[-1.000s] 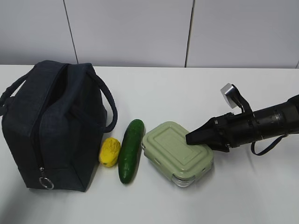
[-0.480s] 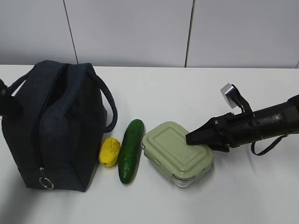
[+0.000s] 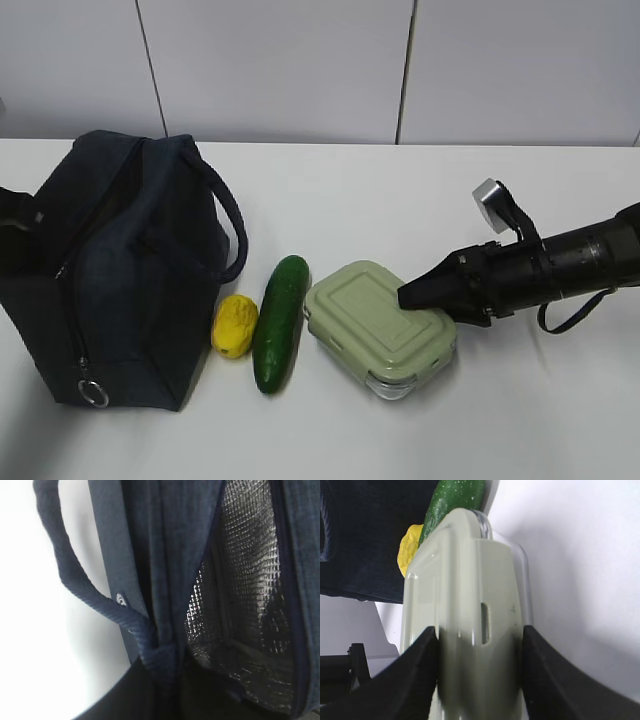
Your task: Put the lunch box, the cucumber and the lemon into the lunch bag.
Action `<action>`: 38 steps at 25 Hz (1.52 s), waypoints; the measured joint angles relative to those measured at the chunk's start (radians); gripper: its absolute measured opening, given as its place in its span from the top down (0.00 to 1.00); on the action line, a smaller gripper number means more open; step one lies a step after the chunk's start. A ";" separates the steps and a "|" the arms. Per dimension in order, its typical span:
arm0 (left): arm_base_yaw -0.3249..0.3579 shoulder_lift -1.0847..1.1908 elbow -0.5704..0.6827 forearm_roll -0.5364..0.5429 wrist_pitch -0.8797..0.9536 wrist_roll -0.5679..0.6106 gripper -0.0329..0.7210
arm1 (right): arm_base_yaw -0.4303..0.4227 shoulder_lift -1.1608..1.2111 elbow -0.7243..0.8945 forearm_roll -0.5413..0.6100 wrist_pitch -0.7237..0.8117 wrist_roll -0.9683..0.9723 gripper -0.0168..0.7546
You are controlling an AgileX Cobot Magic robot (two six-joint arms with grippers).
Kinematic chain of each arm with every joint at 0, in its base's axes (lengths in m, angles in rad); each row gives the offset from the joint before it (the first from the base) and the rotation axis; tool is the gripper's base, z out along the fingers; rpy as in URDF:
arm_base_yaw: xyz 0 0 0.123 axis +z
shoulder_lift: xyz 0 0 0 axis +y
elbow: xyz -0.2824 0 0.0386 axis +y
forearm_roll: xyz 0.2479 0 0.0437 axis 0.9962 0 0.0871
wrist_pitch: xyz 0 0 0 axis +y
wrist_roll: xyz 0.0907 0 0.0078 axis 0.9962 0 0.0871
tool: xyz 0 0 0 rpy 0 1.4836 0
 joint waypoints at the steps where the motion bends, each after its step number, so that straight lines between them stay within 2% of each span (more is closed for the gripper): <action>1: 0.000 0.000 0.000 0.006 -0.002 0.000 0.95 | 0.000 -0.002 0.000 0.000 0.000 0.003 0.50; 5: 0.000 0.002 -0.018 0.045 0.011 0.000 0.96 | 0.000 -0.018 0.000 0.012 -0.004 0.011 0.50; 13: 0.000 0.005 -0.132 0.163 0.102 -0.010 0.96 | 0.000 -0.088 0.000 0.043 -0.004 0.046 0.50; 23: 0.000 0.006 -0.158 0.176 0.120 -0.015 0.96 | 0.011 -0.221 -0.002 0.068 -0.004 0.119 0.50; 38: -0.003 0.007 -0.158 0.154 0.144 -0.015 0.96 | 0.257 -0.267 -0.209 0.108 0.007 0.238 0.50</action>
